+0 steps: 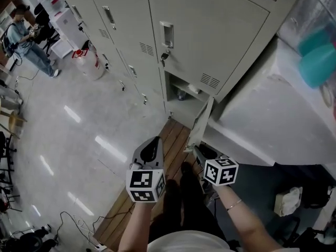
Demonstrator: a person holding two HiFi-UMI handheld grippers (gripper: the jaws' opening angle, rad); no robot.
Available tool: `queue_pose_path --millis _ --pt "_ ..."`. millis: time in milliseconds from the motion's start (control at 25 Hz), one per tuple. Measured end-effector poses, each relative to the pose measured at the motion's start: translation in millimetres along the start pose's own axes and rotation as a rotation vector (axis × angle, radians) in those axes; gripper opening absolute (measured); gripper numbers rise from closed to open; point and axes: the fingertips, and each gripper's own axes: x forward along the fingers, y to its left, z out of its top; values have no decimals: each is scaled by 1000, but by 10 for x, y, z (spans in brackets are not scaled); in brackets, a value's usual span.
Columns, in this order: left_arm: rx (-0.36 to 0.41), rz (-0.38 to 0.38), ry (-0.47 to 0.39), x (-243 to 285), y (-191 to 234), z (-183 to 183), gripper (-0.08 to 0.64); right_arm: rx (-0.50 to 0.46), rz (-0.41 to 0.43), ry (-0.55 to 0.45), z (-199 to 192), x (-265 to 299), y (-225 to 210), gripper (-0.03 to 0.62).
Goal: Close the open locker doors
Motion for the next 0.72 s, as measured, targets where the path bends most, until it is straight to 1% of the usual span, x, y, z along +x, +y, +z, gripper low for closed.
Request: queue_pose_path --millis 200,440,560,720 --pt "-19 41 -10 -47 170 66 21 -46 43 37 35 162 184 83" --pt "-43 100 -16 -88 365 120 21 -102 99 77 128 415 390 89" --pt "-57 132 -19 -76 457 152 21 -150 124 95 202 567 479 94" --pt "-80 170 -28 -58 573 199 21 -210 142 120 317 771 574 74"
